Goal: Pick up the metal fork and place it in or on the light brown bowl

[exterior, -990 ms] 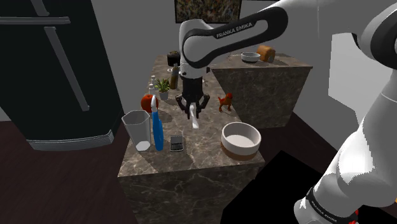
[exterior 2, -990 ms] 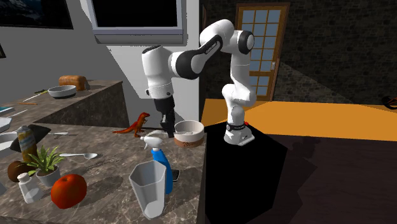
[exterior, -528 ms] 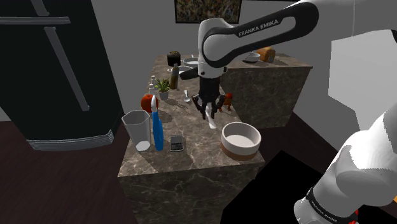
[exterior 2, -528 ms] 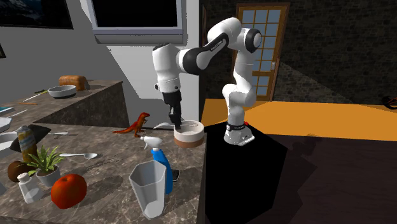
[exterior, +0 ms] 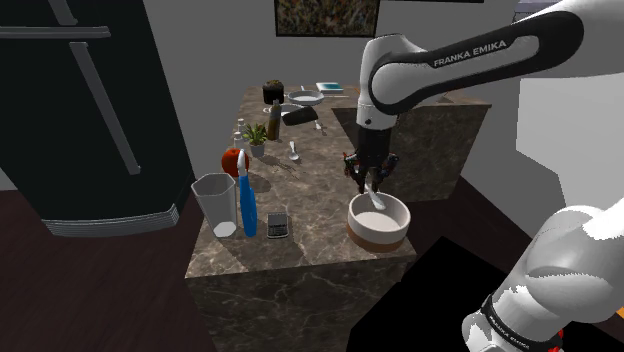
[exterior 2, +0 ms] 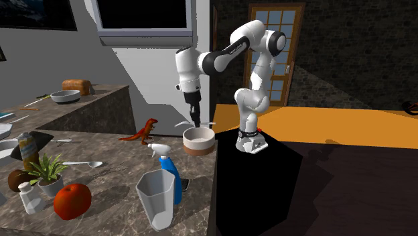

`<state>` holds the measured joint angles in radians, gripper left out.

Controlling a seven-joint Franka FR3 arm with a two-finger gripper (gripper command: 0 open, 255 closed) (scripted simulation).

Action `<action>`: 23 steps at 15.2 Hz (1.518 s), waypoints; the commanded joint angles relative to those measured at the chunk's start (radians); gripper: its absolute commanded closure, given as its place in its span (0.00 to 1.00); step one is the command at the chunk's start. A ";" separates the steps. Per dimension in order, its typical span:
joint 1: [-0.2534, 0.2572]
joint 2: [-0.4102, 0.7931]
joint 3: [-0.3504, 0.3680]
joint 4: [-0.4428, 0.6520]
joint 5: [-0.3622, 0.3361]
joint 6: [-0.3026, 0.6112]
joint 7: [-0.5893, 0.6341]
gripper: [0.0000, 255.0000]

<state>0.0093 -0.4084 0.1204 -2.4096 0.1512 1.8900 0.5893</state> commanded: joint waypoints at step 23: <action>-0.021 -0.066 -0.041 -0.212 -0.011 0.139 -0.075 0.00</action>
<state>-0.0116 -0.4739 0.0794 -2.6214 0.1407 2.0290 0.5139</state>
